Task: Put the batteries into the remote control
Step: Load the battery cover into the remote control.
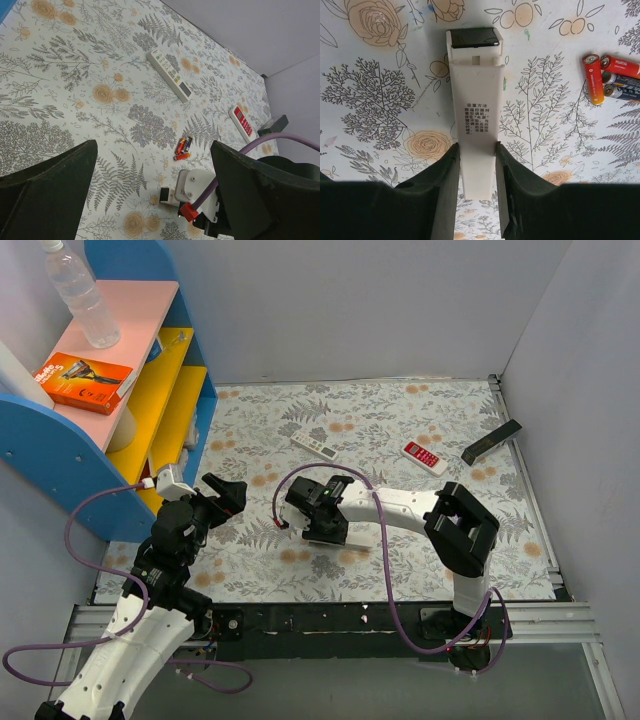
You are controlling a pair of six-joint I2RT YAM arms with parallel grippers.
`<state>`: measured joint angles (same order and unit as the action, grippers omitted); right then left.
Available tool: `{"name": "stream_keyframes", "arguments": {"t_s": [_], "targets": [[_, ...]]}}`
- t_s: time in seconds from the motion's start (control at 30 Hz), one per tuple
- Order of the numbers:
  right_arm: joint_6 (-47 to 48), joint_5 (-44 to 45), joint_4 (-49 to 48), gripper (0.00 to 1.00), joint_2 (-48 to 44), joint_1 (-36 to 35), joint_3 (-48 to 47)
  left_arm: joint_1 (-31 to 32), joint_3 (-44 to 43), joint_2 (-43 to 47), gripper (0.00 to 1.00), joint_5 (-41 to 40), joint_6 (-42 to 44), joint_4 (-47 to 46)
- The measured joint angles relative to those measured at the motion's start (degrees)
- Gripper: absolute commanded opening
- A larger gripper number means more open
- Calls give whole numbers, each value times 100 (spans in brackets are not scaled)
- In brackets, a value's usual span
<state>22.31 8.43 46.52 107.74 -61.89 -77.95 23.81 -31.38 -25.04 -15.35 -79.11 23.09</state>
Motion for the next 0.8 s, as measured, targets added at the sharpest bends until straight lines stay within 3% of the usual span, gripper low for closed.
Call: {"name": "stream_keyframes", "arguments": {"t_s": [0.8], "targets": [[79,-28,4,39,0,0,-94,0,17,-44,98,94,-24,-2]]}}
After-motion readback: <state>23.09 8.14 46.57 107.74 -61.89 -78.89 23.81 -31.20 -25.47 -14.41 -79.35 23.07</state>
